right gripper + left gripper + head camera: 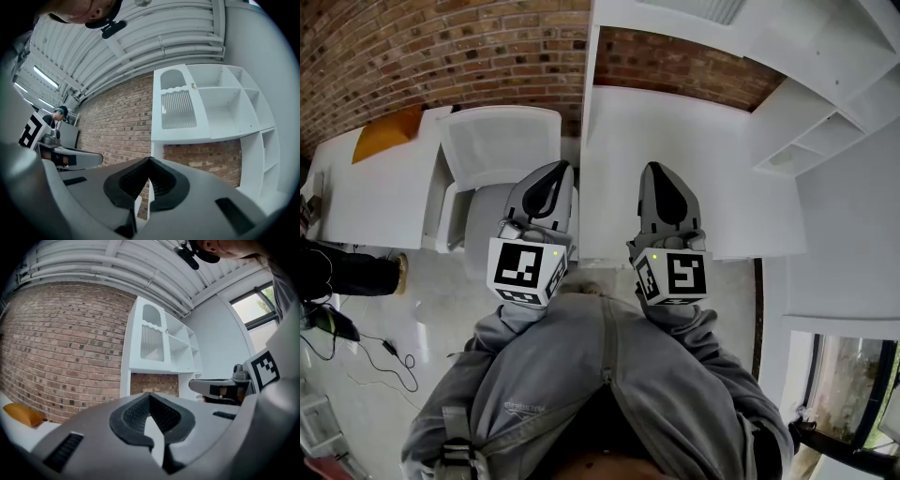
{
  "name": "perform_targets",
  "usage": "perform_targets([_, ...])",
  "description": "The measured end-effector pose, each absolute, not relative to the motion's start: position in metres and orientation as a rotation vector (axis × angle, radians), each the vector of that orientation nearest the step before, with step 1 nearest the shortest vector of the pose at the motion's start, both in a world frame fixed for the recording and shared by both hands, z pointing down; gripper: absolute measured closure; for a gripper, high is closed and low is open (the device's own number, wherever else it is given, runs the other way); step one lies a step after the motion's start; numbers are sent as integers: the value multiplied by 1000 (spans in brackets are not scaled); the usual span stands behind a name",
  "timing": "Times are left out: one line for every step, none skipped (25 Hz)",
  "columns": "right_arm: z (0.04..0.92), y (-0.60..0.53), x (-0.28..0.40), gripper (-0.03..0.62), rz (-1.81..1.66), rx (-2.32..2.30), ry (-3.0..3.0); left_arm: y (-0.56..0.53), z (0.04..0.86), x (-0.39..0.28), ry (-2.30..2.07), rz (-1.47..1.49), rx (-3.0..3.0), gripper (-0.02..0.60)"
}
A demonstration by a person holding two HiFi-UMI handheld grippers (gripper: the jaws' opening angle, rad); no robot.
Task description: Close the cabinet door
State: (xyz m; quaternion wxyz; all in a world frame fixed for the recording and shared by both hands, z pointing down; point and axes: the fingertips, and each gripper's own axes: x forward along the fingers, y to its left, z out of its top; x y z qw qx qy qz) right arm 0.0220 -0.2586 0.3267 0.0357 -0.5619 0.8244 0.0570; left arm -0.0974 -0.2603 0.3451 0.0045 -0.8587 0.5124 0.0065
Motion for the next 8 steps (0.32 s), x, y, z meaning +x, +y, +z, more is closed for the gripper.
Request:
perform_targets([327,-258,23,569,174,-1726,2533,-260,345,-96,1603,21,-2693,577])
perform_targets([326,-258,23,569,174,-1726,2532,-260,345,-96,1600,22,-2695,577])
perform_targets([326,-258,24,569,174,-1725,2530,-259,344,-95,1597,24,-2696,577])
perform_targets([326,-258,24,568,174,-1724,2529,-259,344,-94,1594,26,-2696,577])
perform_targets([326,-258,25,568,174,-1722,2528,-259,343,-92,1590,28,-2697,577])
perform_targets([326,-258,25,569,174,-1719,2528,-259,343,-91,1587,30,-2697,577])
perform_targets([326,-259,26,568,174,-1717,2529,-259,343,-90,1583,33,-2698,577])
perform_targets([326,-259,26,569,174,-1714,2529,-259,342,-88,1580,36,-2698,577])
